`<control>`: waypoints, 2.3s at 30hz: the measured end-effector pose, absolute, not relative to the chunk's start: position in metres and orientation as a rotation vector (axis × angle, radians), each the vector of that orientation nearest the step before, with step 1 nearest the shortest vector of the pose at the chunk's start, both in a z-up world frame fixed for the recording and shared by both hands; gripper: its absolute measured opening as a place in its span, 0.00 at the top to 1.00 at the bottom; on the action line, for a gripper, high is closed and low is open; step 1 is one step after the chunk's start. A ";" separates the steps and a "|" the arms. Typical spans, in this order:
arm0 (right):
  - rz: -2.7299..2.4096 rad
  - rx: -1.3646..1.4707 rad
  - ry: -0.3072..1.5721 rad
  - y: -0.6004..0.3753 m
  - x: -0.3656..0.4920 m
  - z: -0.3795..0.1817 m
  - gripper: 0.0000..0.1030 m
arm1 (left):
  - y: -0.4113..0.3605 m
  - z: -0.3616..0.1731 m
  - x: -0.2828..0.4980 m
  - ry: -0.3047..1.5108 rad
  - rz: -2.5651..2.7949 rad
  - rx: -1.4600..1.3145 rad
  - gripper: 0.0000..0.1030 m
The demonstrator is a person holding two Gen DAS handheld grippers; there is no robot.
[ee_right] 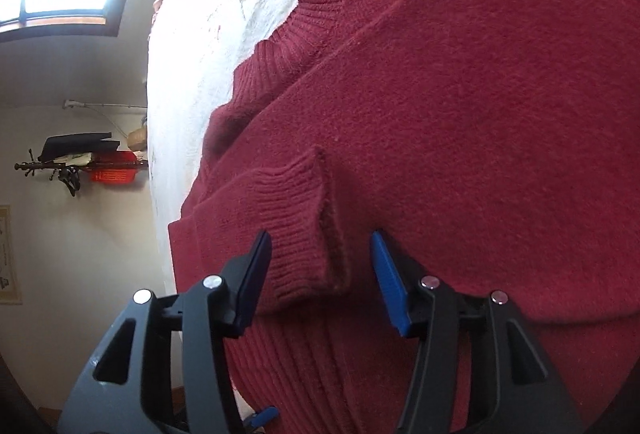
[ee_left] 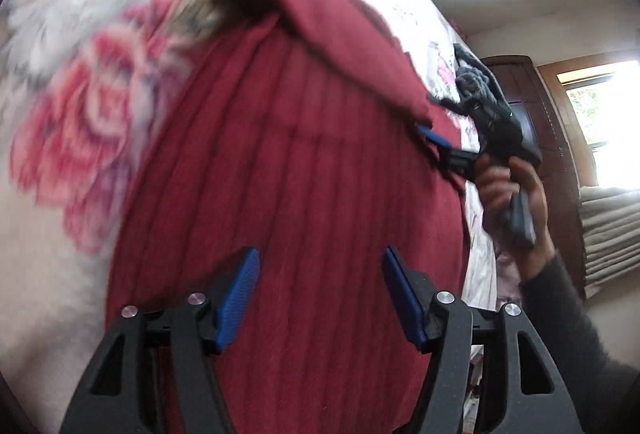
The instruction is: Fold small clothes
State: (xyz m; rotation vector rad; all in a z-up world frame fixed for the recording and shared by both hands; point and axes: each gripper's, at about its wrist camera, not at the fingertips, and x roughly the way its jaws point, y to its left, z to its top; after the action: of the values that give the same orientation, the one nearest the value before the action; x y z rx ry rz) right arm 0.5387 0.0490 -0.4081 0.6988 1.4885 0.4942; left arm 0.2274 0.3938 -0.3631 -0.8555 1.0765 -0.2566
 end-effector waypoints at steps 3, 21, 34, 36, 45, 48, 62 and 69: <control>0.506 0.681 1.509 0.058 0.546 -0.406 0.63 | 0.395 -0.365 0.227 1.077 -0.262 -0.872 0.38; 0.542 0.347 1.171 0.039 0.546 -0.230 0.95 | 0.394 -0.373 0.218 1.089 -0.228 -0.924 0.38; 0.360 0.388 1.200 -0.057 0.549 -0.295 0.95 | 0.412 -0.343 0.220 1.035 -0.248 -0.903 0.38; 0.333 0.406 1.217 -0.068 0.548 -0.312 0.95 | 0.418 -0.334 0.226 1.011 -0.250 -0.900 0.38; 0.294 0.437 1.258 -0.091 0.544 -0.361 0.95 | 0.433 -0.310 0.270 0.955 -0.253 -0.851 0.38; 0.283 0.435 1.271 -0.092 0.545 -0.373 0.95 | 0.438 -0.300 0.292 0.934 -0.268 -0.829 0.38; 0.383 0.503 1.175 -0.096 0.554 -0.360 0.87 | 0.484 -0.300 0.484 0.958 -0.380 -0.920 0.38; 0.341 0.543 1.255 -0.106 0.560 -0.406 1.00 | 0.474 -0.379 0.509 1.126 -0.224 -0.937 0.49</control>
State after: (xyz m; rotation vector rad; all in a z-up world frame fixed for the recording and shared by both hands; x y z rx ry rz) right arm 0.5602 -0.1056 -0.4062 0.5428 1.2554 0.3409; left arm 0.5093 0.4745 -0.3788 -0.9369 1.1260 -0.2237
